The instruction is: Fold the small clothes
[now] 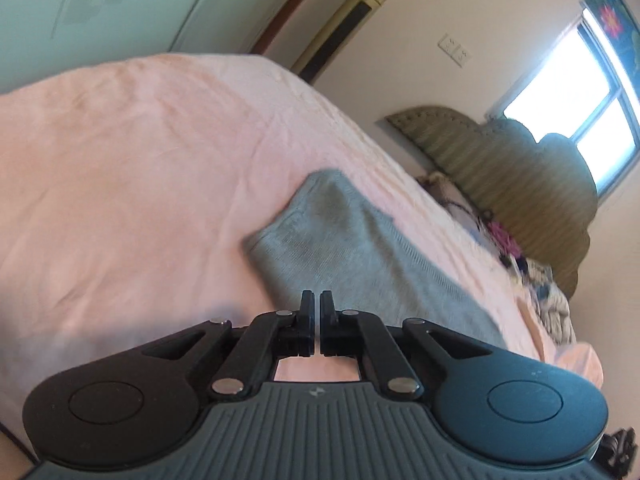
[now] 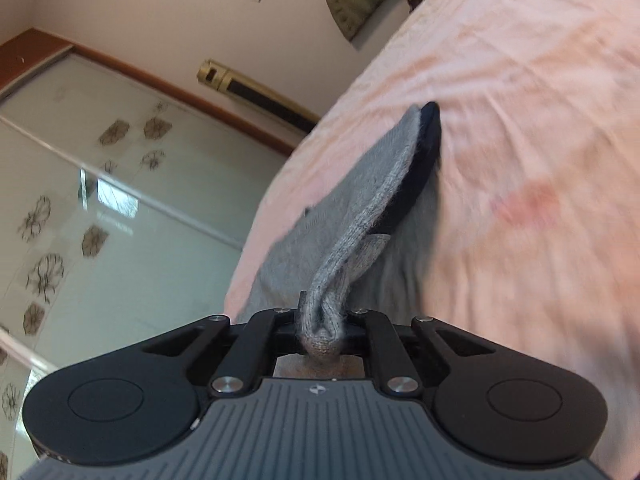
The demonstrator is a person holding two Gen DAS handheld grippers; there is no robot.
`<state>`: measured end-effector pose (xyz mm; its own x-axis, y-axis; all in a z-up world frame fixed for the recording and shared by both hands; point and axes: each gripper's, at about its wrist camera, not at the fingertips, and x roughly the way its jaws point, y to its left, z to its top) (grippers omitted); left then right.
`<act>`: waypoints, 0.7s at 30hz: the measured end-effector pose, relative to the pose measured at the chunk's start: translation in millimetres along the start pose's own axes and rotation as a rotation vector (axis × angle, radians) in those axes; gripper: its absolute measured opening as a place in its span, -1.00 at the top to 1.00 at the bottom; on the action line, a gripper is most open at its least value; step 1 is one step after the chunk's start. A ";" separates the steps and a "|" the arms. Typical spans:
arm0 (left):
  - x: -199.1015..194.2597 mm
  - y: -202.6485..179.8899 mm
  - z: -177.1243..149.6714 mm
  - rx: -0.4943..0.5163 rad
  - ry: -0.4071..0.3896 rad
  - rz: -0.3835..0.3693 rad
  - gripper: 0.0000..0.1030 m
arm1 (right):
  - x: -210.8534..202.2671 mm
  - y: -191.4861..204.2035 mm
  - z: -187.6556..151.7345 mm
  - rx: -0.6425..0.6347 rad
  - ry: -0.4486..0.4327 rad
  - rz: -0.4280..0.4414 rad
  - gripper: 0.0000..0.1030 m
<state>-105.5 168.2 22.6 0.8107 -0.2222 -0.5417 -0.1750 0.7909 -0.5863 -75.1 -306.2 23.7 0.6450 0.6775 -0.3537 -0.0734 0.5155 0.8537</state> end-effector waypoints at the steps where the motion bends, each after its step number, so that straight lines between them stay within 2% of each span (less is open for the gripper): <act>1: 0.5 7.5 -4.3 -0.006 0.025 0.004 0.95 | -3.8 -10.7 -6.1 0.035 0.002 -0.013 0.60; 2: 4.5 15.1 -7.0 -0.031 0.048 0.017 0.93 | -6.2 -19.8 -10.6 0.065 -0.002 -0.061 0.43; 3: 9.5 21.9 -8.1 -0.071 0.066 0.027 0.92 | -7.7 -27.5 -13.9 0.091 -0.007 -0.113 0.06; 4: 14.9 26.3 -7.5 -0.112 0.073 0.029 0.92 | -11.3 -32.5 -18.1 0.108 -0.032 -0.104 0.06; 5: 20.7 28.7 -5.5 -0.145 0.069 0.022 0.89 | -15.2 -33.0 -21.3 0.122 -0.059 -0.076 -0.07; 6: 27.8 28.7 -2.4 -0.166 0.063 0.013 0.79 | -16.5 -30.8 -23.1 0.135 -0.074 -0.063 -0.26; 7: 34.1 28.4 -0.6 -0.183 0.058 0.005 0.68 | -15.8 -26.8 -24.5 0.139 -0.085 -0.053 -0.37; 9: 52.6 25.0 4.1 -0.234 0.052 -0.035 -0.21 | -6.5 -16.4 -26.4 0.118 -0.077 -0.045 -0.78; 11: 63.6 17.0 6.9 -0.254 -0.001 -0.080 -0.69 | 4.5 -4.8 -26.8 0.083 -0.063 -0.079 -0.97; 13: 73.8 6.7 11.3 -0.252 -0.033 -0.032 -0.68 | 15.0 1.6 -26.9 0.069 -0.051 -0.096 -1.00; 16: 84.8 3.7 17.1 -0.295 -0.053 -0.017 -0.66 | 26.0 6.6 -28.1 0.087 -0.073 -0.080 -1.00; 21: 83.1 4.4 16.3 -0.352 -0.039 -0.061 -0.61 | 34.2 12.6 -42.8 0.139 -0.093 -0.023 -0.86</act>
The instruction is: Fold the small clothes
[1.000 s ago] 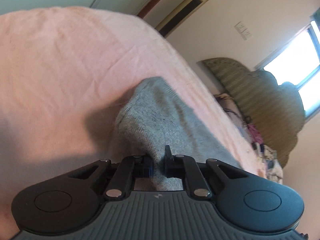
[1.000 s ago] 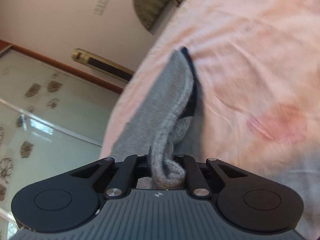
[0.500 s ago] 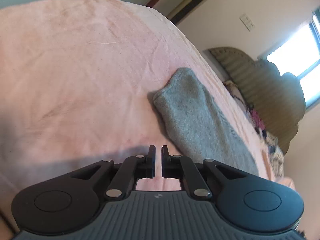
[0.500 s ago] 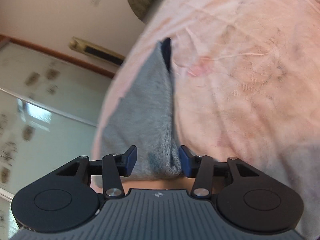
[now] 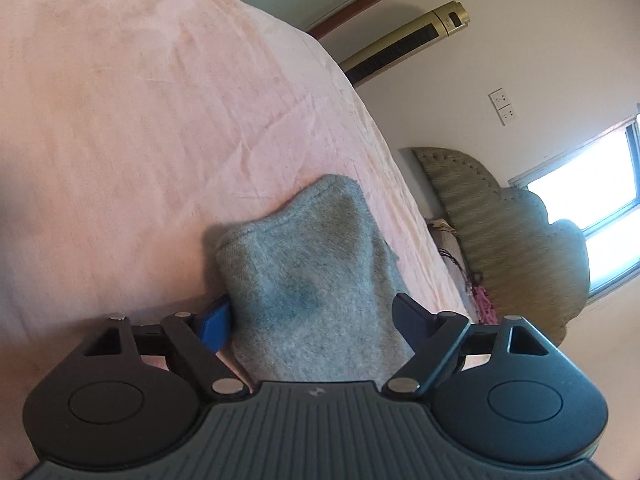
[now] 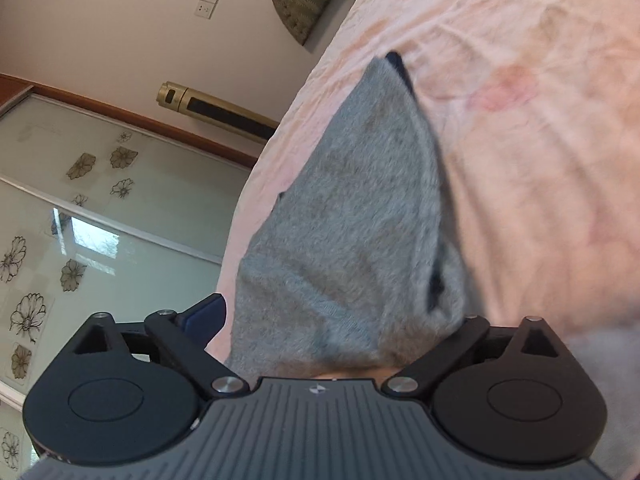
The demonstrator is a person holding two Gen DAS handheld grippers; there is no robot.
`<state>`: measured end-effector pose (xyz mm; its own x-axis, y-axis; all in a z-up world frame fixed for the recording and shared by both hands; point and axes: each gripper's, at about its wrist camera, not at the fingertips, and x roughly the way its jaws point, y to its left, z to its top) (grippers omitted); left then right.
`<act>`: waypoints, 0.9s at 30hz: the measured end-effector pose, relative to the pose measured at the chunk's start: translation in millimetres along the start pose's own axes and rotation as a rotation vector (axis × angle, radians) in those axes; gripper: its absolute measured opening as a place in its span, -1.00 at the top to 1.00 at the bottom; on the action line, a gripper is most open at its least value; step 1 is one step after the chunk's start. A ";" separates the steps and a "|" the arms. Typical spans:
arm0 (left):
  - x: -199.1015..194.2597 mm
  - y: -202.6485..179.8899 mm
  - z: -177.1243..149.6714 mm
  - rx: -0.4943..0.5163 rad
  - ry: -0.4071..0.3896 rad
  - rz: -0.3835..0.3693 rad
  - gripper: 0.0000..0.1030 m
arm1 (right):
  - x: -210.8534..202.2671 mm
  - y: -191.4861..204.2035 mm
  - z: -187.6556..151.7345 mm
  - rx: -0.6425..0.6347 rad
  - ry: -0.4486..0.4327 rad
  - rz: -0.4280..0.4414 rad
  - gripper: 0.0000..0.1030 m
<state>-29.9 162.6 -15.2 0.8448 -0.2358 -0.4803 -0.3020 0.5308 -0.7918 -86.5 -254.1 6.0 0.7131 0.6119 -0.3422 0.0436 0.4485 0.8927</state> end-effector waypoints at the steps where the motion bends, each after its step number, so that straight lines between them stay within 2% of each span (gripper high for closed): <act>1: 2.1 1.1 -1.3 -0.014 0.012 -0.012 -0.61 | -2.5 -1.2 -3.0 0.017 -0.027 0.014 -0.86; 2: 5.3 1.3 -3.1 -0.019 0.016 -0.014 -0.57 | -3.8 -3.3 -3.8 0.031 -0.053 0.018 -0.87; 3: 8.5 -0.2 -5.4 -0.011 0.004 0.003 -0.31 | -2.6 -5.6 -2.3 0.045 -0.077 0.012 -0.82; 4: 12.4 -1.6 -7.1 -0.005 0.003 0.024 -0.12 | -1.0 -8.8 0.4 0.059 -0.107 0.003 -0.75; 6: 23.5 -0.8 -7.6 -0.016 0.043 0.070 0.73 | 6.6 -11.5 7.4 0.091 -0.130 -0.009 -0.61; 7: 28.7 1.8 -7.6 -0.029 0.062 0.082 0.75 | 12.2 -11.6 11.2 0.109 -0.136 -0.018 -0.59; 8: 28.8 2.4 -7.3 -0.032 0.059 0.078 0.77 | 17.6 -12.6 13.6 0.117 -0.128 -0.024 -0.39; 9: 28.0 0.5 -7.0 -0.021 0.059 0.087 0.80 | 24.8 -14.7 16.1 0.123 -0.104 -0.037 0.17; 10: 25.8 -2.3 -7.3 -0.004 0.055 0.089 0.82 | 31.7 -18.7 18.1 0.136 -0.073 -0.058 0.57; 11: 22.1 -5.0 -7.4 0.010 0.050 0.084 0.83 | 35.9 -24.4 18.7 0.153 -0.063 -0.068 0.76; 16: -12.1 -25.2 -8.0 0.099 0.032 0.009 0.85 | 26.3 -19.6 22.2 0.073 -0.044 -0.029 0.77; 21: -65.4 -28.0 -20.3 0.163 0.055 -0.048 0.85 | -12.8 -0.4 35.8 -0.029 -0.019 -0.009 0.78; 23: -71.5 -15.9 -29.9 0.200 0.089 -0.018 0.84 | -26.5 -5.4 34.9 -0.015 0.010 -0.011 0.78; 25: -67.2 5.5 -38.9 0.229 0.131 0.071 0.83 | -31.3 -14.5 26.5 -0.028 0.055 -0.051 0.77; 27: -75.5 21.7 -41.4 0.256 0.149 0.106 0.77 | -33.9 -34.1 17.0 0.018 0.090 -0.119 0.60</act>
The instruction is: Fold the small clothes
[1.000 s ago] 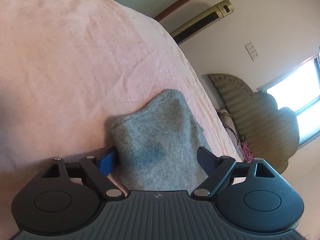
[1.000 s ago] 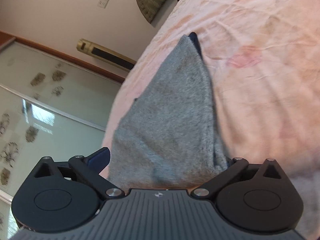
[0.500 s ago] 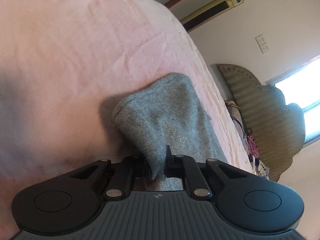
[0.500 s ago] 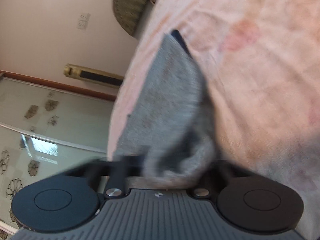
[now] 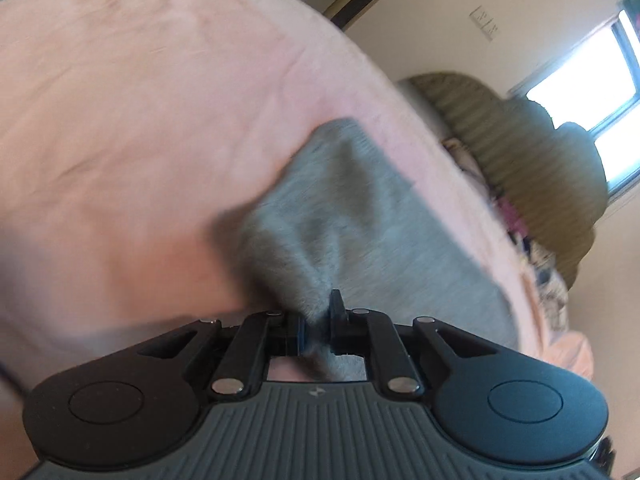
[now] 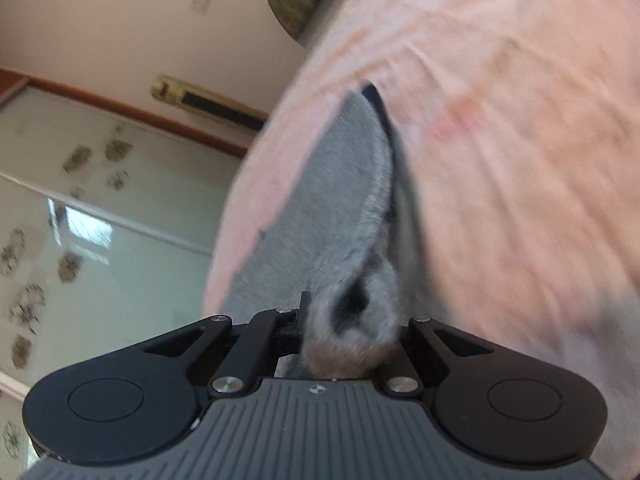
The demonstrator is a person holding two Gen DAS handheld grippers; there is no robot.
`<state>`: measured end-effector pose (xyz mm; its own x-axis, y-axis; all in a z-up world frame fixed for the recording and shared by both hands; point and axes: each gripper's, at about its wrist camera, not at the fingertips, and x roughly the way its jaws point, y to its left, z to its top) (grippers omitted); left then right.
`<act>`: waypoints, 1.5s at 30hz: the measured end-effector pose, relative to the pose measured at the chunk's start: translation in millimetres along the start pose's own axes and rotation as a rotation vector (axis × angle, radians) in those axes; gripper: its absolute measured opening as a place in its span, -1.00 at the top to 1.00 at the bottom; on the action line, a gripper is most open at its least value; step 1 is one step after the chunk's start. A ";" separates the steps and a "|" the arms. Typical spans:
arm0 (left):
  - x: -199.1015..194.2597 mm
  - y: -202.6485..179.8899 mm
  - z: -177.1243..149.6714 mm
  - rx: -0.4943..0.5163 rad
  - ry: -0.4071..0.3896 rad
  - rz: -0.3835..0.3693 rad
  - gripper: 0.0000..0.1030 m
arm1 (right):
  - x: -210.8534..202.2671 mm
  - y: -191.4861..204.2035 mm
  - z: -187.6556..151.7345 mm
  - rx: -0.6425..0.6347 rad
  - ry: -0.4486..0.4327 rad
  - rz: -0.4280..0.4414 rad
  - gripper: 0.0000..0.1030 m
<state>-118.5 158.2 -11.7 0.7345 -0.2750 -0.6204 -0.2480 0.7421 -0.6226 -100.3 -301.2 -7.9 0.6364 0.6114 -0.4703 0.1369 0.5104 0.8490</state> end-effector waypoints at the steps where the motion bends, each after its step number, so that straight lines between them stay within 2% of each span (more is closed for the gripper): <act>1: -10.0 1.6 -0.5 0.030 -0.020 0.005 0.77 | -4.0 -7.7 -0.4 0.027 -0.006 -0.023 0.60; 2: -22.9 -2.2 1.0 0.092 -0.058 0.039 0.71 | -12.8 -13.0 2.7 0.044 -0.021 -0.001 0.55; 4: -44.1 -16.8 10.4 0.235 -0.170 0.105 0.69 | -40.7 -9.2 15.9 0.017 -0.138 0.001 0.06; 5: -49.4 -26.5 16.6 0.298 -0.226 0.120 0.68 | -51.8 -1.0 24.4 -0.034 -0.207 -0.006 -0.33; 6: -50.2 -40.2 26.3 0.370 -0.284 0.140 0.63 | -56.3 9.8 35.4 -0.102 -0.249 -0.008 -0.48; 7: -44.5 -55.0 34.3 0.439 -0.332 0.159 0.56 | -53.8 22.2 47.2 -0.165 -0.252 -0.015 -0.49; 8: -33.6 -70.8 42.2 0.506 -0.378 0.176 0.30 | -42.1 36.9 62.8 -0.240 -0.231 -0.029 -0.50; 9: -19.0 -84.5 49.8 0.563 -0.422 0.189 -0.16 | -26.2 50.8 76.9 -0.312 -0.204 -0.049 -0.51; 10: 1.2 -97.1 59.5 0.617 -0.438 0.194 -0.42 | -7.6 63.6 90.0 -0.384 -0.176 -0.072 -0.51; 11: 23.1 -107.7 70.2 0.665 -0.426 0.199 -0.56 | 14.8 74.9 104.9 -0.459 -0.146 -0.102 -0.51; 12: 47.1 -116.7 81.2 0.696 -0.402 0.207 -0.55 | 39.4 85.2 118.7 -0.522 -0.126 -0.157 -0.50; 14: 92.3 -128.6 103.1 0.703 -0.291 0.234 -0.54 | 82.7 95.5 141.8 -0.587 -0.075 -0.254 -0.45; 15: 112.8 -130.9 112.2 0.692 -0.227 0.252 -0.54 | 100.1 99.2 150.1 -0.609 -0.048 -0.280 -0.29; 17: 144.7 -129.1 124.3 0.663 -0.111 0.278 -0.51 | 128.9 104.2 157.8 -0.650 0.004 -0.337 -0.15; 19: 162.9 -123.9 124.2 0.670 -0.048 0.301 -0.51 | 148.5 105.4 156.4 -0.688 0.056 -0.385 0.07; 20: 167.5 -121.2 122.9 0.670 -0.038 0.308 -0.30 | 156.0 102.7 151.0 -0.712 0.075 -0.409 0.21; 21: 168.9 -116.4 118.8 0.671 -0.033 0.310 0.32 | 158.1 101.5 147.3 -0.732 0.068 -0.408 0.41; 23: 171.3 -114.6 118.6 0.670 -0.030 0.308 0.80 | 154.4 99.3 143.6 -0.727 0.060 -0.370 0.75; 26: 156.6 -124.8 119.0 0.691 -0.110 0.289 0.86 | 145.9 104.3 145.7 -0.733 0.020 -0.335 0.81; 30: 136.7 -143.3 128.3 0.725 -0.233 0.257 0.86 | 119.6 116.6 160.3 -0.712 -0.094 -0.266 0.82; 32: 157.2 -141.7 127.2 0.761 -0.188 0.302 0.86 | 118.3 105.7 171.1 -0.666 -0.110 -0.282 0.82; 34: 190.3 -129.7 114.7 0.823 -0.109 0.405 0.86 | 132.3 89.6 174.6 -0.648 -0.072 -0.335 0.82; 35: 191.8 -125.4 106.1 0.854 -0.155 0.412 0.83 | 140.9 81.5 172.9 -0.639 -0.051 -0.361 0.82; 37: 177.7 -127.4 99.0 0.873 -0.175 0.411 0.79 | 149.7 72.9 163.8 -0.639 -0.073 -0.363 0.81; 39: 151.4 -131.8 97.5 0.856 -0.236 0.411 0.76 | 144.0 74.8 162.5 -0.609 -0.094 -0.364 0.58; 40: 137.3 -136.5 94.3 0.858 -0.284 0.429 0.75 | 136.5 79.2 162.4 -0.591 -0.121 -0.377 0.11; 41: 124.3 -142.1 89.8 0.849 -0.325 0.436 0.63 | 125.2 86.1 158.7 -0.584 -0.175 -0.386 -0.30; 43: 105.5 -155.5 79.8 0.818 -0.342 0.333 0.32 | 106.6 103.4 141.6 -0.609 -0.269 -0.293 -0.37; 45: 110.1 -170.1 66.5 0.822 -0.291 0.241 -0.45 | 111.4 118.3 122.8 -0.624 -0.255 -0.219 -0.61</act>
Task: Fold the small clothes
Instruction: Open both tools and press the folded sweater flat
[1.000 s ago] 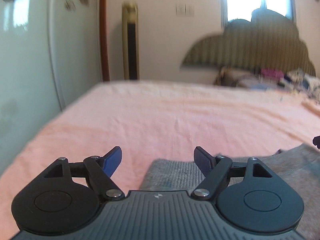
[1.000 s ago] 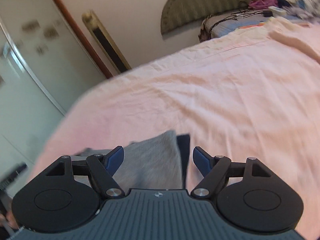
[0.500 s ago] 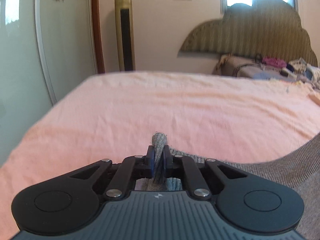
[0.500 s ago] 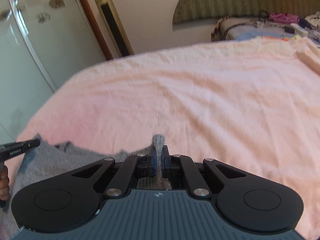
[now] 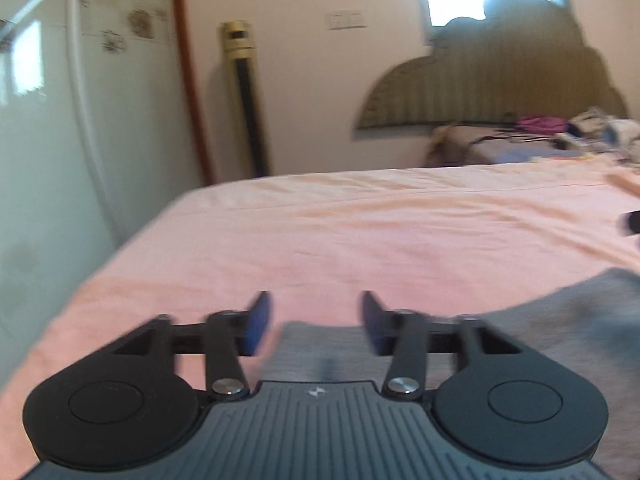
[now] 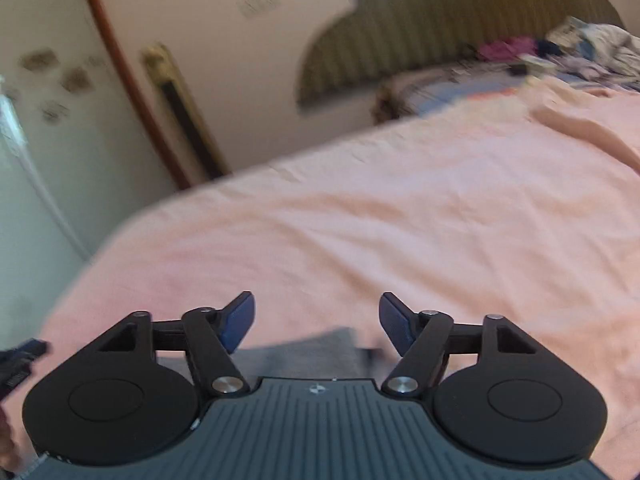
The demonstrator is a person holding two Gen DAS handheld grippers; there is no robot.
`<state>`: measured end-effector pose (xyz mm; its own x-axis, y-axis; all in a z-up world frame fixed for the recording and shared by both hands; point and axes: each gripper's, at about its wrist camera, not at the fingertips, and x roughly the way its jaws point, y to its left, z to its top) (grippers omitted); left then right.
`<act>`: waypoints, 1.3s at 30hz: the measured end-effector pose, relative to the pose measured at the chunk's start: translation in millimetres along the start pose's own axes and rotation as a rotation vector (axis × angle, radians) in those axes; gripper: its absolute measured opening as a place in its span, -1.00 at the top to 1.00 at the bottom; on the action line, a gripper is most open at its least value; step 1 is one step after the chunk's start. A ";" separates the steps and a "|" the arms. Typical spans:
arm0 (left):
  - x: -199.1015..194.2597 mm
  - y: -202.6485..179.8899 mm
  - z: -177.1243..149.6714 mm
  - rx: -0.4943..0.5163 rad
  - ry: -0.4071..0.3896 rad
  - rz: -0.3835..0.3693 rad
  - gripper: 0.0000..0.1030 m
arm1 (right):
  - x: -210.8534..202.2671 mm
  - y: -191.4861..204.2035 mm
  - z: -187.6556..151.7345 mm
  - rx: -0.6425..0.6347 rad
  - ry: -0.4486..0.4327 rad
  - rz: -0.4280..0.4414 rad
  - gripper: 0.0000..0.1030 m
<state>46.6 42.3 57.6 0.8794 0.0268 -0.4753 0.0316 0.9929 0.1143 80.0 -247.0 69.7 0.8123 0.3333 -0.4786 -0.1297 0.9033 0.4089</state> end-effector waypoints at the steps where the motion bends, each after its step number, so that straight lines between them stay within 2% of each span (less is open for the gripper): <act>1: 6.1 -9.9 -3.1 0.011 0.011 -0.030 -0.51 | 5.1 11.9 -6.6 -0.018 0.006 0.011 -0.66; 3: 31.0 -22.1 -15.7 0.038 0.094 0.010 -0.51 | 24.8 30.3 -21.3 -0.115 0.034 -0.018 -0.73; 4: 48.5 -19.9 -25.1 0.043 0.179 0.037 -0.51 | 36.3 33.3 -29.7 -0.172 0.049 -0.085 -0.74; 6: 58.7 8.6 -32.3 -0.077 0.217 -0.029 -0.59 | 54.7 17.6 -42.6 -0.205 0.113 -0.233 -0.77; 8: 62.7 17.2 -32.4 -0.059 0.229 -0.022 -0.77 | 43.6 -4.5 -34.8 -0.111 0.077 -0.142 -0.80; 10: 66.8 20.6 -29.7 -0.081 0.251 -0.011 -0.91 | 45.1 -11.1 -34.2 -0.135 0.087 -0.107 -0.85; 12: 61.5 17.6 -27.0 -0.069 0.249 0.018 -0.91 | 50.7 -3.3 -34.4 -0.180 0.112 -0.126 -0.92; 14: 41.4 6.2 -25.7 -0.021 0.211 0.105 -0.89 | 49.8 13.3 -36.5 -0.250 0.136 -0.189 -0.91; 15: 28.0 2.5 -25.0 -0.007 0.196 0.130 -0.89 | 40.6 18.9 -37.6 -0.233 0.126 -0.206 -0.89; 16: 14.4 0.6 -25.9 -0.008 0.194 0.116 -0.89 | 27.6 23.4 -39.5 -0.197 0.116 -0.176 -0.90; 18: -9.1 0.6 -31.0 -0.050 0.186 0.025 -0.89 | 0.7 32.6 -48.5 -0.159 0.089 -0.071 -1.00; 19: -14.8 -1.1 -35.7 -0.058 0.190 -0.004 -0.89 | -10.0 37.1 -55.5 -0.169 0.076 -0.047 -1.00; 20: -13.5 -3.4 -40.6 -0.051 0.206 -0.012 -0.89 | -16.9 40.6 -62.9 -0.190 0.072 -0.056 -1.00; 22: -2.0 -2.2 -56.1 -0.046 0.229 -0.005 -0.93 | -13.9 38.2 -77.7 -0.250 0.100 -0.138 -1.00; 23: -0.9 4.8 -64.0 -0.088 0.197 -0.024 -1.00 | -9.1 32.4 -85.1 -0.277 0.116 -0.180 -1.00; 24: 1.5 12.4 -67.8 -0.137 0.205 -0.046 -1.00 | -8.8 25.2 -88.3 -0.275 0.117 -0.210 -1.00; 26: 3.5 15.8 -66.6 -0.152 0.210 -0.045 -1.00 | -15.3 8.9 -83.0 -0.168 0.095 -0.177 -1.00; 28: 4.3 13.3 -67.1 -0.139 0.205 -0.038 -1.00 | -14.7 1.5 -78.4 -0.141 0.105 -0.159 -1.00; 30: 5.3 14.5 -67.3 -0.149 0.206 -0.043 -1.00 | -12.3 10.2 -76.1 -0.179 0.129 -0.249 -1.00; 31: 5.5 14.3 -67.3 -0.150 0.205 -0.043 -1.00 | -14.6 15.8 -76.0 -0.177 0.137 -0.265 -0.99; 34: 3.9 14.9 -68.5 -0.151 0.205 -0.043 -1.00 | -29.8 33.5 -80.4 -0.195 0.109 -0.150 -1.00; 36: 3.7 14.8 -68.5 -0.151 0.205 -0.043 -1.00 | -25.1 39.6 -90.1 -0.278 0.144 -0.184 -1.00; 37: 4.7 15.3 -68.5 -0.152 0.205 -0.045 -1.00 | -15.6 34.3 -97.1 -0.304 0.190 -0.220 -1.00; 39: 1.9 14.6 -69.1 -0.153 0.204 -0.042 -1.00 | -18.6 17.2 -93.8 -0.240 0.160 -0.147 -1.00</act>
<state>15.8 64.9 -1.9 0.7643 -0.0077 -0.6448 -0.0194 0.9992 -0.0349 9.3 -212.3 12.8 0.7350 0.2160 -0.6427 -0.1640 0.9764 0.1407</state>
